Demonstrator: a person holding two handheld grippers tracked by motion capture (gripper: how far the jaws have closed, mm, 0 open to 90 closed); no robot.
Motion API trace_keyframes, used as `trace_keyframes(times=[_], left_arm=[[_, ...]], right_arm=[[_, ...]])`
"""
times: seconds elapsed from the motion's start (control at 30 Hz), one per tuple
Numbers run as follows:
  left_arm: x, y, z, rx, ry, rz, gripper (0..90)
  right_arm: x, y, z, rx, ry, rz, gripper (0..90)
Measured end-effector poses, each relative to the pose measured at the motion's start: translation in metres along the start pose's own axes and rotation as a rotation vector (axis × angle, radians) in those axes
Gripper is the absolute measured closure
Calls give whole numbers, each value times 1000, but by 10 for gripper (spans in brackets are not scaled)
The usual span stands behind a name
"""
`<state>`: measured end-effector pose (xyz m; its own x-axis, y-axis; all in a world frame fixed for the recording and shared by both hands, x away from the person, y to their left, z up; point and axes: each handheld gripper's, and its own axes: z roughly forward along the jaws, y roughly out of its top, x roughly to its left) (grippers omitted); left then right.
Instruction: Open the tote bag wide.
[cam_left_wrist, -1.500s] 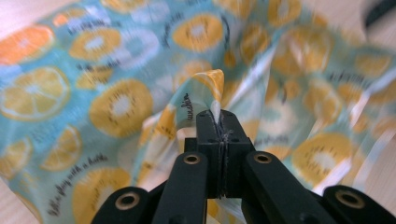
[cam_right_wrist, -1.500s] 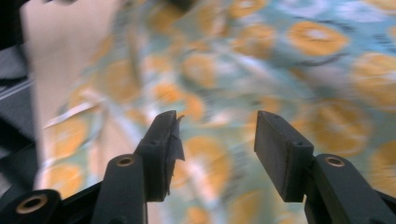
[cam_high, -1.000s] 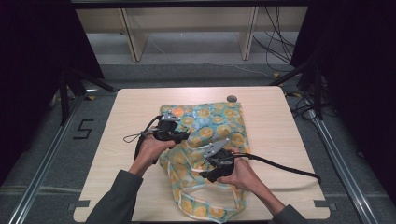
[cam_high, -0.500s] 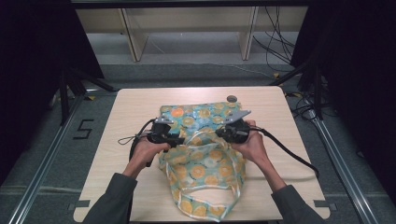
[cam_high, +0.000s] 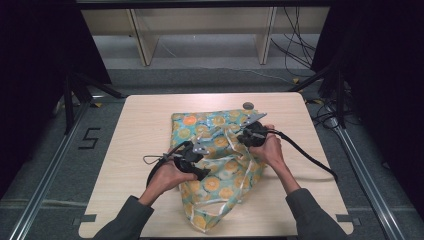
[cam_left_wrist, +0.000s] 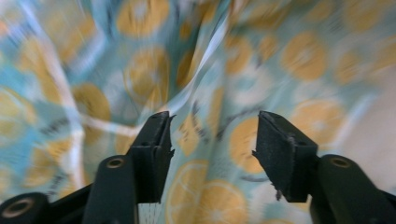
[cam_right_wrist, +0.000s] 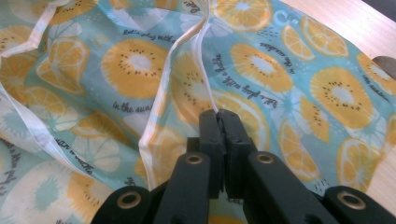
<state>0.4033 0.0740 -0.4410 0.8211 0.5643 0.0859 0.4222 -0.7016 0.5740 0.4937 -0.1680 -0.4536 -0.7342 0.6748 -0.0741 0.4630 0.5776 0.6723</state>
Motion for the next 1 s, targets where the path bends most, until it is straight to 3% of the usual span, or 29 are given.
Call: trace_keyframes(times=[0.03,0.07,0.13,0.2,0.23,0.27,0.3,0.33,0.4,0.47,0.5,0.53,0.63,0.7,0.77,0.8,0.87,0.93,0.97,1.0], left_arm=[[2,-4,13,46,8,9,431],[1,-8,22,58,21,-2,422],[2,-13,35,103,57,31,460],[4,-17,40,116,56,64,589],[9,-17,38,115,79,92,694],[11,-18,37,117,97,95,800],[13,-18,34,108,114,99,834],[16,-18,30,92,102,91,863],[19,-19,18,18,56,37,886],[20,-19,8,-26,19,15,890],[21,-19,4,-39,1,9,891],[20,-19,-1,-60,0,11,892],[17,-17,-19,-93,-46,11,892],[14,-16,-29,-120,-53,15,893],[13,-17,-38,-134,-71,22,894],[12,-17,-45,-150,-66,27,894],[9,-19,-56,-172,-65,37,895],[5,-20,-67,-199,-60,17,896],[2,-20,-74,-223,-68,11,896],[-1,-20,-79,-234,-90,18,896]], right_arm=[[-1,0,-2,2,-3,-10,891],[-2,-1,-3,-2,-2,-15,887],[-3,-3,-5,15,13,-9,876],[-3,-6,-7,19,24,6,839],[-1,-7,-7,9,19,20,795],[1,-9,-10,-8,30,20,698],[3,-10,-14,2,33,33,649],[6,-12,-19,-17,42,17,598],[16,-17,-40,-50,64,33,516],[24,-20,-60,-18,96,22,459],[30,-23,-66,-38,97,40,444],[34,-26,-72,-43,98,26,432],[50,-41,-88,-2,105,8,399],[55,-49,-88,48,91,-14,440],[56,-56,-84,67,49,-68,663],[54,-57,-84,70,62,-81,723],[48,-57,-85,39,82,-94,837],[43,-53,-89,-1,108,-110,900],[42,-50,-91,-11,100,-124,900],[41,-47,-95,-15,87,-104,900]])
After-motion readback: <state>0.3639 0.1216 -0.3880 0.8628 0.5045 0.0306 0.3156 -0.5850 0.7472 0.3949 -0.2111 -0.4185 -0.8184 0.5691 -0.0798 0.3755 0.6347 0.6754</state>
